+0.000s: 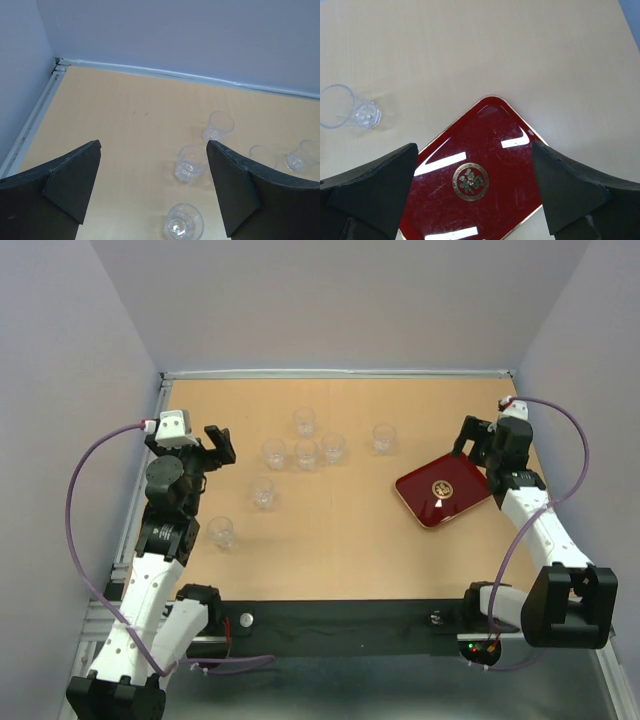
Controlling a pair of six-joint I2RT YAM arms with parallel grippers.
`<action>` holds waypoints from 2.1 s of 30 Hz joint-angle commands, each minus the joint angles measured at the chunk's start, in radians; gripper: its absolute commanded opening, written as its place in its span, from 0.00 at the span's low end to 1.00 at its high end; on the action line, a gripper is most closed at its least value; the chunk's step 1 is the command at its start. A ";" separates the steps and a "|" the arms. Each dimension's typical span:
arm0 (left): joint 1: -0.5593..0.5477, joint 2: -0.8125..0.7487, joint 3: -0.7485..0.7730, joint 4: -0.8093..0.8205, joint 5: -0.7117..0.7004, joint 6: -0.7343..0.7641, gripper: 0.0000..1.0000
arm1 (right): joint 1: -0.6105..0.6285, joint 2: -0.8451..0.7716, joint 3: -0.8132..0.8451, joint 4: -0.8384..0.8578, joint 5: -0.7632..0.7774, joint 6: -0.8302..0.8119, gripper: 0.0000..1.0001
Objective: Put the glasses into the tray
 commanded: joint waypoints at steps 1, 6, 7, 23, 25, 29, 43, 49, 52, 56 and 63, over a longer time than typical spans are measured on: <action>-0.003 -0.005 0.000 0.040 0.023 0.000 0.99 | -0.004 -0.020 0.081 0.046 -0.148 -0.086 1.00; -0.003 0.001 0.003 0.042 0.038 -0.004 0.99 | 0.007 -0.014 0.133 -0.036 -0.548 -0.483 1.00; -0.003 -0.001 0.003 0.042 0.038 -0.006 0.99 | 0.011 -0.010 0.139 -0.043 -0.555 -0.493 1.00; -0.003 -0.010 0.002 0.047 0.067 -0.007 0.98 | 0.145 0.600 0.662 -0.242 -0.680 -0.128 1.00; -0.003 -0.013 0.000 0.048 0.066 -0.006 0.98 | 0.162 0.634 0.692 -0.256 -0.615 -0.119 1.00; -0.003 -0.005 0.002 0.048 0.075 -0.007 0.98 | 0.171 0.690 0.731 -0.262 -0.538 -0.123 0.95; -0.001 -0.005 0.005 0.051 0.106 -0.013 0.98 | 0.186 0.859 0.830 -0.317 -0.487 -0.161 0.48; -0.003 -0.005 0.005 0.050 0.107 -0.013 0.98 | 0.202 0.893 0.839 -0.331 -0.464 -0.171 0.31; -0.003 -0.008 0.005 0.051 0.107 -0.012 0.98 | 0.205 0.904 0.845 -0.340 -0.426 -0.172 0.12; -0.003 -0.008 0.005 0.051 0.107 -0.013 0.98 | 0.203 0.882 0.839 -0.342 -0.403 -0.220 0.00; -0.003 -0.014 0.003 0.051 0.107 -0.012 0.98 | 0.203 0.717 0.747 -0.339 -0.403 -0.339 0.01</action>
